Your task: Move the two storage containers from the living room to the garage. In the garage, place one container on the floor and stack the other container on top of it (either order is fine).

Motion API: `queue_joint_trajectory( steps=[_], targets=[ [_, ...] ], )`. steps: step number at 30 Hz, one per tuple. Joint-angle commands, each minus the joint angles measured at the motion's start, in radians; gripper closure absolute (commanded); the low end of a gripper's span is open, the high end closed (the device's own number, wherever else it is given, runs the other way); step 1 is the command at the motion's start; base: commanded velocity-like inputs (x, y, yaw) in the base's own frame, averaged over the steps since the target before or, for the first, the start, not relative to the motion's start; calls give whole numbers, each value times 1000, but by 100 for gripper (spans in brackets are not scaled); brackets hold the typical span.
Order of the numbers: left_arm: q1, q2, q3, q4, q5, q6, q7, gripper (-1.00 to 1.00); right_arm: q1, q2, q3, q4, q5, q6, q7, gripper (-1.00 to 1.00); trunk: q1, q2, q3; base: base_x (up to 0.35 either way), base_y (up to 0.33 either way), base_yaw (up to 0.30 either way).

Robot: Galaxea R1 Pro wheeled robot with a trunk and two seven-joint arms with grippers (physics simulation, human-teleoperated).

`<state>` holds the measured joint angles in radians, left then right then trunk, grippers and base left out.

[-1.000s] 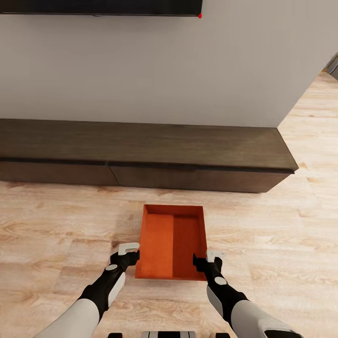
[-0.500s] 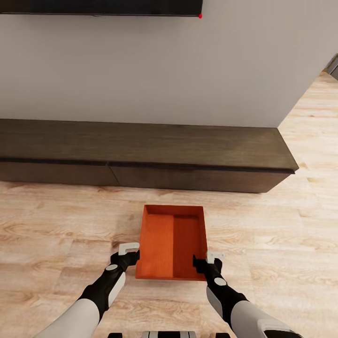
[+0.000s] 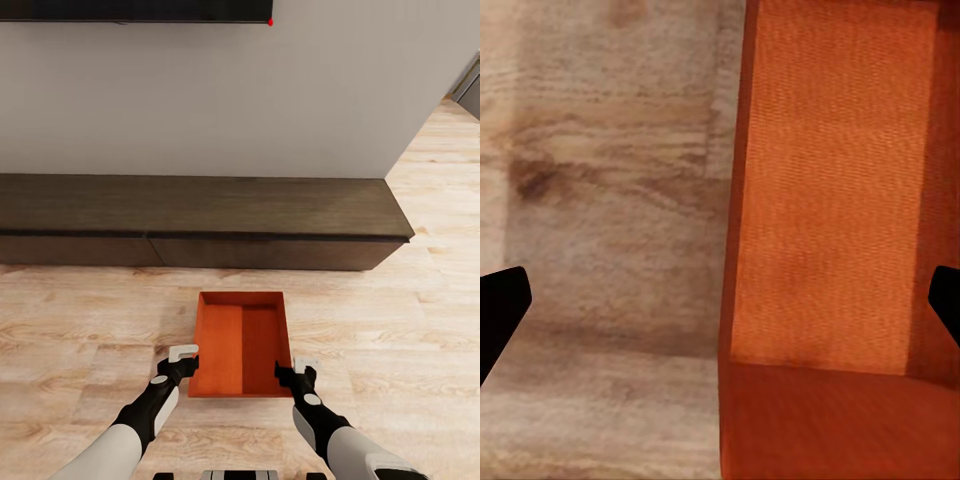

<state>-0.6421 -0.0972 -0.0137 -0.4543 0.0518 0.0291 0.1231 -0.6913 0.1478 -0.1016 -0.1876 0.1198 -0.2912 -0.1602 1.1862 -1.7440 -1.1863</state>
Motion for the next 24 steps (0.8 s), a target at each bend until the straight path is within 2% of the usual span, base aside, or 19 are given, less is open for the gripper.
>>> queue_joint_trajectory(
  steps=[1, 10, 17, 24],
  targets=[
    [0, 0, -2, -1, 6, 3, 4, -100, -1, 2, -9, -1, 9, -4, -4, -100, 0, 0, 0, 0, 0, -2],
    [0, -3, 4, 1, 20, 0, 5, -100, -1, 10, -12, -6, 8, -3, -41, -100, 0, 0, 0, 0, 0, 0],
    [1, -3, 8, 2, 23, 0, 5, -100, -1, -10, 3, 2, 18, 6, -34, -100, 0, 0, 0, 0, 0, 0],
    [0, 0, 8, 0, 21, 0, 4, -100, -1, -20, 7, 9, 53, 3, -30, -100, 0, 0, 0, 0, 0, 0]
  ],
)
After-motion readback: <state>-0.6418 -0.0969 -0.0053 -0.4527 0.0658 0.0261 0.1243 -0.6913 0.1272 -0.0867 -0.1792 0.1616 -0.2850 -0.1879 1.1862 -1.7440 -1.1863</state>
